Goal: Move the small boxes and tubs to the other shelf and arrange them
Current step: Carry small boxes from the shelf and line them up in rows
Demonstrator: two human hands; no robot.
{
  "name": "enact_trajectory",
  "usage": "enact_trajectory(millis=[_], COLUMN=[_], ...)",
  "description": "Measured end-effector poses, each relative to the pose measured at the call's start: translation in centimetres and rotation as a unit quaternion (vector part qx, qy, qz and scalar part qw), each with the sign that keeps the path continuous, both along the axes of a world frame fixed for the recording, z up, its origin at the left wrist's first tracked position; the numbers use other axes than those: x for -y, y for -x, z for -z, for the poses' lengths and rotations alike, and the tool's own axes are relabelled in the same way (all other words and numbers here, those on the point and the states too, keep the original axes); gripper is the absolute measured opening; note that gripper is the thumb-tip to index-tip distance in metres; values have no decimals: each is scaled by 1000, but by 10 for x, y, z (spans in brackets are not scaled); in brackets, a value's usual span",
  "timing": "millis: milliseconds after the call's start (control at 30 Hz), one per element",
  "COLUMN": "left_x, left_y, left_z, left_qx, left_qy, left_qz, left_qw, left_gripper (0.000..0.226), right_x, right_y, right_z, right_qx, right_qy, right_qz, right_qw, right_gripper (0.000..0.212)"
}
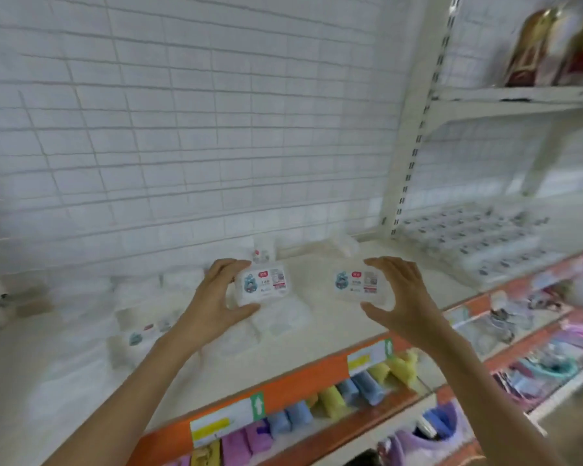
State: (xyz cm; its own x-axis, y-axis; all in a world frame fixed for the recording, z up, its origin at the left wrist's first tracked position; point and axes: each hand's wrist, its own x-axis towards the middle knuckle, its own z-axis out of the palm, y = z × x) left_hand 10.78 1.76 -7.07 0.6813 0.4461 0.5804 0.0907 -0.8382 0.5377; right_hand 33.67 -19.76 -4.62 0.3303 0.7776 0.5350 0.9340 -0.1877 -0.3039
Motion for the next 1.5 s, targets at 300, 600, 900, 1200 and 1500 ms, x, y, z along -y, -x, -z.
enact_trajectory(millis=[300,600,900,1200,1500], left_x=[96,205,324,373,345], left_y=[-121,-209,-289,-363,-471], left_z=[18,50,57,53,37], left_qx=[-37,-44,-81,-107,-67], left_qy=[31,74,86,69,46], left_qz=[187,235,224,223,186], left_qw=[981,968,967,966,979], left_gripper=[76,78,83,80,74], right_x=[170,304,419,466,429], right_y=[-30,-70,-139,-208,-333], right_z=[29,53,73,94,75], right_qx=[-110,-135,-167,-203,-175], right_qy=[15,-41,-52,-40,-30], right_qz=[195,238,233,265,229], right_qw=[975,961,957,942,957], right_gripper=[70,66,70,70,67])
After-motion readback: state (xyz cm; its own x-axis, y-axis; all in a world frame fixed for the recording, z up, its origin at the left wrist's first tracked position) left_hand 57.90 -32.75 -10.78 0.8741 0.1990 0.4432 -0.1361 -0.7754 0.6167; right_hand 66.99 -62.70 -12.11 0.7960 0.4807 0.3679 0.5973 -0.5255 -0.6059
